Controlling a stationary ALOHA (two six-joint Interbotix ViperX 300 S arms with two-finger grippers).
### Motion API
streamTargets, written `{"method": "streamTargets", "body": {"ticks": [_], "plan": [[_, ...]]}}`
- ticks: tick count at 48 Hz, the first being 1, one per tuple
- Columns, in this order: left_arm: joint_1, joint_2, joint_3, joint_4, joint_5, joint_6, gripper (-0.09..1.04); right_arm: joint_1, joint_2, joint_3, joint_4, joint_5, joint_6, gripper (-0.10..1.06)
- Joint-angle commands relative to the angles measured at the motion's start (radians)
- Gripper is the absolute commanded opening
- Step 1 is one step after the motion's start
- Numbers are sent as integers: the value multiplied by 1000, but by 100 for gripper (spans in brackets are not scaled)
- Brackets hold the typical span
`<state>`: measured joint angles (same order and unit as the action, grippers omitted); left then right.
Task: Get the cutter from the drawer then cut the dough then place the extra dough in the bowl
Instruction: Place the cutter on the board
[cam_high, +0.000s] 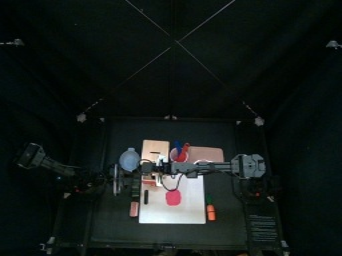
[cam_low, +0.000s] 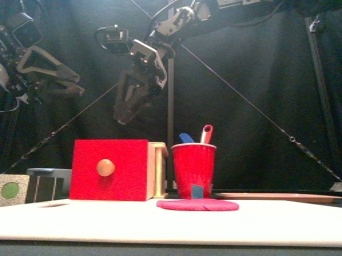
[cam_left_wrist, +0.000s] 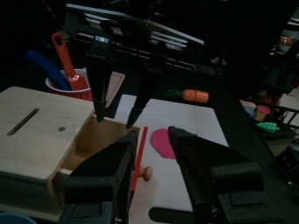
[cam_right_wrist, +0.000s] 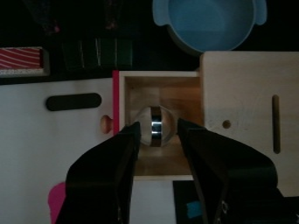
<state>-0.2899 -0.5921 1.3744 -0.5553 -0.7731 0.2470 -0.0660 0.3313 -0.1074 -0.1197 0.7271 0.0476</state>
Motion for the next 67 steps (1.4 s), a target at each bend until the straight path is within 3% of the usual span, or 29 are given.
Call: {"method": "streamTargets", "body": {"ticks": [1, 21, 55, 67], "plan": [[15, 0, -11, 20, -8, 2, 74, -3, -11, -46, 0, 23, -2, 76], [23, 0, -6, 44, -8, 2, 74, -21, 67, -120, 3, 126, -3, 76], [15, 0, 21, 41, 28, -11, 74, -32, 141, -124, 0, 130, -3, 75], [15, 0, 18, 40, 34, -12, 74, -41, 144, -127, 3, 127, -3, 60]]}}
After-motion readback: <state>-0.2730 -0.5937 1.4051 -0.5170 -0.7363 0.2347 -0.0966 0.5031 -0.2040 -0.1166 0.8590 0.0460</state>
